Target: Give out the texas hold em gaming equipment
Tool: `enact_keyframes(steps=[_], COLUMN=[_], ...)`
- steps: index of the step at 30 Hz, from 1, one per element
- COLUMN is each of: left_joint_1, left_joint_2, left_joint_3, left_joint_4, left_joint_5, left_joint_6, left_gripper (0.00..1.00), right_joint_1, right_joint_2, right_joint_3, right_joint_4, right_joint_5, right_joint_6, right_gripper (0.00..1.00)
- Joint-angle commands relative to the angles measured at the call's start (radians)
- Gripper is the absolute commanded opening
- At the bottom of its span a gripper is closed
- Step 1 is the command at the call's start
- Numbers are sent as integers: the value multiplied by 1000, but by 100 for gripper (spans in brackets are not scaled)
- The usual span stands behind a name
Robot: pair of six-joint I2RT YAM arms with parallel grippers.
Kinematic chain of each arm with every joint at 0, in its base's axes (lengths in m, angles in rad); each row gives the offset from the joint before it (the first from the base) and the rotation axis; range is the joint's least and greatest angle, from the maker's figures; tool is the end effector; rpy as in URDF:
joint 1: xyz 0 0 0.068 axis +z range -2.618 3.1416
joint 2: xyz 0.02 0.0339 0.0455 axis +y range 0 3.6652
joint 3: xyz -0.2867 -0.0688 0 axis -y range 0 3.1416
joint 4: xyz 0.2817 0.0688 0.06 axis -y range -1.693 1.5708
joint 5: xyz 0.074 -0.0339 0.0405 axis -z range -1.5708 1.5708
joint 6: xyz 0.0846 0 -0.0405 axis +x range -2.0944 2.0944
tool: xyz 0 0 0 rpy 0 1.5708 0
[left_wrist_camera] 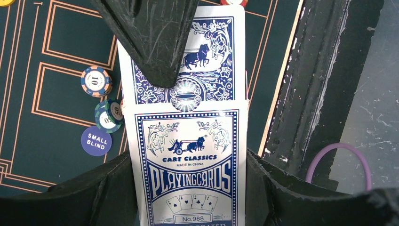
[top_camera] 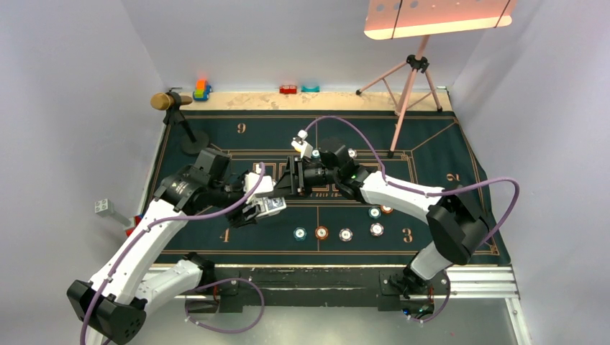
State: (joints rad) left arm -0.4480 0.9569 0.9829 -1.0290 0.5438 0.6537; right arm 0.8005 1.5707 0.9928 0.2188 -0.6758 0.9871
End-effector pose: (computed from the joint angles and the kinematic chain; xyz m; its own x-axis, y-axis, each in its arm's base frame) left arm 0.1736 -0.1320 0.2917 -0.2253 0.6857 -0.6922 0.9554 0.2945 -0.0192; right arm 0.2543 0.3381 0.2474 -0.9424 -0.0364 -0.3325 -0.3291 0.2782 0.9024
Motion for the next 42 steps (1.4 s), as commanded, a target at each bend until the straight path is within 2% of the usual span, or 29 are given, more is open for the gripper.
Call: enact_keyframes(steps=[1, 21, 27, 32, 36, 40, 42], left_joint_1=[-1, -1, -1, -1, -1, -1, -1], left_joint_2=[-26, -43, -19, 7, 22, 26, 30], left_joint_3=[-6, -21, -2, 30, 42, 46, 48], left_joint_4=[47, 54, 41, 39, 44, 54, 55], left_joint_5=[30, 38, 40, 53, 53, 43, 41], left_joint_6=[-24, -35, -35, -47, -54, -57, -58], left_gripper=[6, 6, 10, 14, 17, 20, 25], right_joint_1=[5, -35, -15, 28, 40, 43, 43], right_joint_2=[-27, -114, -114, -58, -14, 15, 20], right_joint_3=[1, -28, -8, 28, 4, -29, -40], right_joint_4=[-34, -122, -91, -38, 107, 218, 252], right_joint_5=[-21, 2, 7, -3, -29, -39, -40], right_joint_6=[-51, -91, -96, -57, 43, 118, 141], right_gripper=[53, 44, 67, 70, 60, 43, 33])
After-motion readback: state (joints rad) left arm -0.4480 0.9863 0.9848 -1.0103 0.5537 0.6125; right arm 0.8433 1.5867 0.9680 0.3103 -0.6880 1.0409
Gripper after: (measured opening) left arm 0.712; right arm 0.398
